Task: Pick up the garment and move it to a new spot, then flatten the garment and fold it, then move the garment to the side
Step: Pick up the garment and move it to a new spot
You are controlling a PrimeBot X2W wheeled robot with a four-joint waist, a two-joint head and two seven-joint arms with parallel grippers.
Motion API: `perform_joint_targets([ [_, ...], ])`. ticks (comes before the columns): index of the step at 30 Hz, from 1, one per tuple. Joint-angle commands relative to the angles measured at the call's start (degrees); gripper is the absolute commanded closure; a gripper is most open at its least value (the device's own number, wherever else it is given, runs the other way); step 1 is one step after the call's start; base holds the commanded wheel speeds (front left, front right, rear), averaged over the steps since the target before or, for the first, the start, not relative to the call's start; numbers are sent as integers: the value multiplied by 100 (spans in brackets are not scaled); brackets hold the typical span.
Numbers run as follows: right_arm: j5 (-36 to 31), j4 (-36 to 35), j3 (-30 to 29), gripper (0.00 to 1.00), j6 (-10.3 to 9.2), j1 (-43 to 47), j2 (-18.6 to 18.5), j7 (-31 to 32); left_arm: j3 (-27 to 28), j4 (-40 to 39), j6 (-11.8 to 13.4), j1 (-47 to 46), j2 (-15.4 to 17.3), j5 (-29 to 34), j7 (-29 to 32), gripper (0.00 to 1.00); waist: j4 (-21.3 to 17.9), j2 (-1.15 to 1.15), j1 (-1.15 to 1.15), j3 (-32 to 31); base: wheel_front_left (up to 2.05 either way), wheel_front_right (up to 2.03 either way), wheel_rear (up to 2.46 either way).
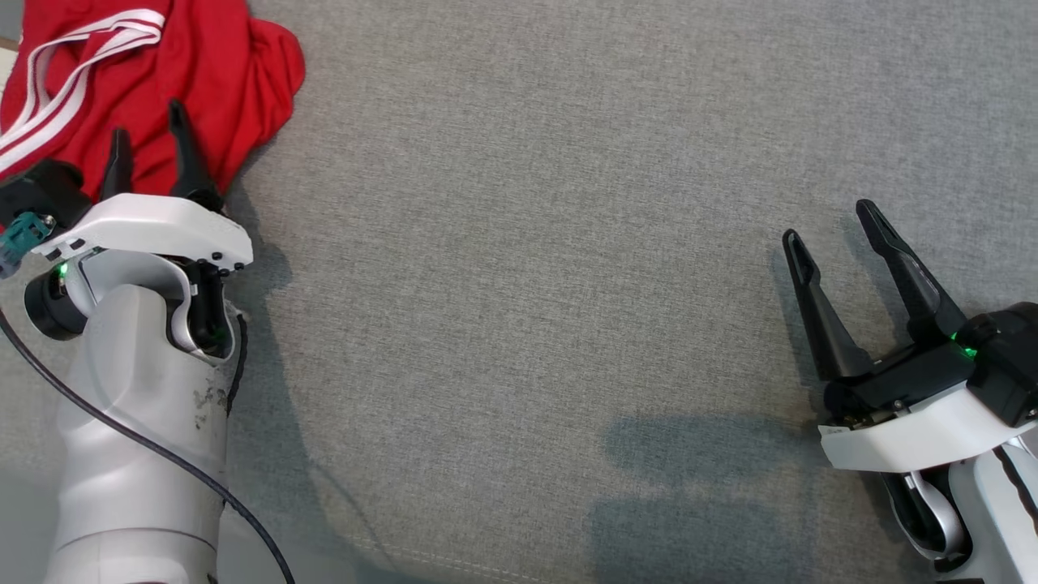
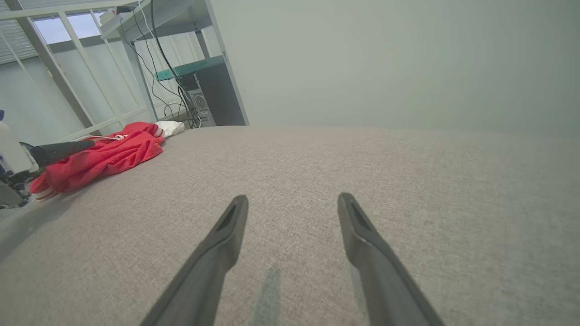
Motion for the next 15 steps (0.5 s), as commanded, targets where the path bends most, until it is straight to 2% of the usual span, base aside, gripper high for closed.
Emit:
perform_joint_targets([
  [1,-15,-177,126,0,0,-3,-32,-59,178,207,-33,-160,333,60,-33,0,-102,0,0,78,0,0,0],
  [10,-18,-229,122,0,0,-69,-55,-59,346,1702,-74,-791,666,-59,-15,0,-382,0,0,237,0,0,0],
  [15,-16,-266,108,0,0,-92,-12,-59,280,2224,-165,-988,801,-59,55,0,-500,0,0,255,0,0,0],
])
